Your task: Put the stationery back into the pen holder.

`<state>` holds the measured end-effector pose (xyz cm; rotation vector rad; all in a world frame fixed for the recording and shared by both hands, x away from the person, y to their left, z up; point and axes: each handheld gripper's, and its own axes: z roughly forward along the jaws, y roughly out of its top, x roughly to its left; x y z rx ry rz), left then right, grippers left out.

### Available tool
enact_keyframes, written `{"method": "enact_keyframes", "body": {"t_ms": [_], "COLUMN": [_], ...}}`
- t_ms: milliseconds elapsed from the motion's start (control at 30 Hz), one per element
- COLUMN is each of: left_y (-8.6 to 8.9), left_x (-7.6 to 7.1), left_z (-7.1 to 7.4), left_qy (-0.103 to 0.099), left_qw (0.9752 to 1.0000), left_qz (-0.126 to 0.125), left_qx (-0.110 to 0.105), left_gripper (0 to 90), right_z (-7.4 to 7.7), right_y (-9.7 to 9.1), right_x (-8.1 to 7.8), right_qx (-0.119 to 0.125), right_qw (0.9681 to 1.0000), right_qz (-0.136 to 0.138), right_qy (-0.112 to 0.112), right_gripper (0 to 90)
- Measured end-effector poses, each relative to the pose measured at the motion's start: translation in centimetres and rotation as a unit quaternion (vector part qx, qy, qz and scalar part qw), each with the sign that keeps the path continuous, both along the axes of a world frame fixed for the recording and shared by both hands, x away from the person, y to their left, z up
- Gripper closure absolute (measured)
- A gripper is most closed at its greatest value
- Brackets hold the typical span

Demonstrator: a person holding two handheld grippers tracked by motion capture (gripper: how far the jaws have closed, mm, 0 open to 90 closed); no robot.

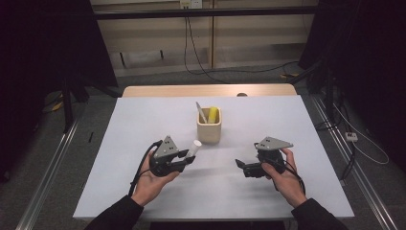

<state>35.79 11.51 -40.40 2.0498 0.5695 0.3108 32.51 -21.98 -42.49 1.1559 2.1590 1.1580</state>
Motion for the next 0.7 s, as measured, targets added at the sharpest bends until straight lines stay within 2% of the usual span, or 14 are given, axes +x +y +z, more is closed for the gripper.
{"method": "enact_keyframes", "body": {"t_ms": [200, 300, 400, 467, 633, 700], "left_y": [0.4, 0.4, 0.5, 0.5, 0.3, 0.5], "left_x": [0.7, 1.1, 1.7, 2.0, 2.6, 2.9], "left_z": [1.2, 1.7, 2.5, 3.0, 4.0, 4.3], "left_qy": [0.005, 0.004, 0.001, 0.0, -0.008, -0.009], "left_qw": [0.9999, 0.9996, 0.9993, 0.999, 0.9991, 0.9989], "left_qz": [0.013, 0.019, 0.027, 0.031, 0.032, 0.035], "left_qx": [-0.007, -0.019, -0.025, -0.031, -0.025, -0.029], "left_gripper": [69.8, 69.8, 69.8, 69.9, 69.8, 69.8], "right_z": [0.1, 0.1, -0.1, -0.2, -0.2, -0.2], "right_y": [-1.3, -2.0, -2.9, -3.5, -4.6, -5.1], "right_x": [-1.0, -1.2, -1.5, -1.7, -2.5, -2.7], "right_qx": [0.007, -0.007, 0.006, 0.009, 0.016, 0.018], "right_qw": [0.9997, 0.9996, 0.9993, 0.9988, 0.9978, 0.9976], "right_qz": [-0.011, -0.019, -0.03, -0.037, -0.053, -0.055], "right_qy": [-0.019, -0.022, -0.021, -0.03, -0.036, -0.038], "right_gripper": [7.6, 7.6, 7.5, 7.6, 6.1, 4.8]}}
